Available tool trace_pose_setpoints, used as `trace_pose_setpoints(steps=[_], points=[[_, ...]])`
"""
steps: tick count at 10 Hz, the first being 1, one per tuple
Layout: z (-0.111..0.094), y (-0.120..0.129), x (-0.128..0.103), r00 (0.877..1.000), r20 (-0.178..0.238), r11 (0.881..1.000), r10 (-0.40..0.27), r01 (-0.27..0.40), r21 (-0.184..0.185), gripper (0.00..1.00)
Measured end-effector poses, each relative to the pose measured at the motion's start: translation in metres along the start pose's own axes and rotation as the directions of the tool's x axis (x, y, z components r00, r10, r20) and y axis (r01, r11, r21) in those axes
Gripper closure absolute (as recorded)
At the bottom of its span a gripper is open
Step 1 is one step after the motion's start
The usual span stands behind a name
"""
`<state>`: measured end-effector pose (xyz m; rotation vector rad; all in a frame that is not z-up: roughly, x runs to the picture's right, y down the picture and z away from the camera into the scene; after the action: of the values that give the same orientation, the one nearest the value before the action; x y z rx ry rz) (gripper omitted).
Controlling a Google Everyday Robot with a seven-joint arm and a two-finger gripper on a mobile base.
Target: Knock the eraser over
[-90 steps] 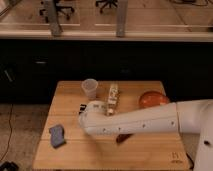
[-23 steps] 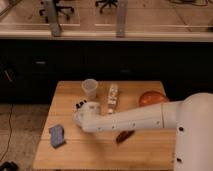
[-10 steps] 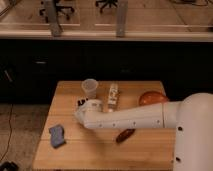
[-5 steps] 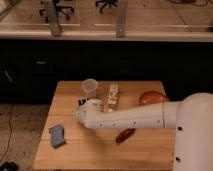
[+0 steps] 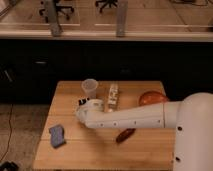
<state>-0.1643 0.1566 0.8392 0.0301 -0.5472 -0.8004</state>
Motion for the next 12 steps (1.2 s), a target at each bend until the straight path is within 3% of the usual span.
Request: trace_pose_setpoints(steps=[12], points=[[0.010, -0.002, 0.012, 0.999, 0.000, 0.999, -0.051, 0.051, 0.018, 0.90]])
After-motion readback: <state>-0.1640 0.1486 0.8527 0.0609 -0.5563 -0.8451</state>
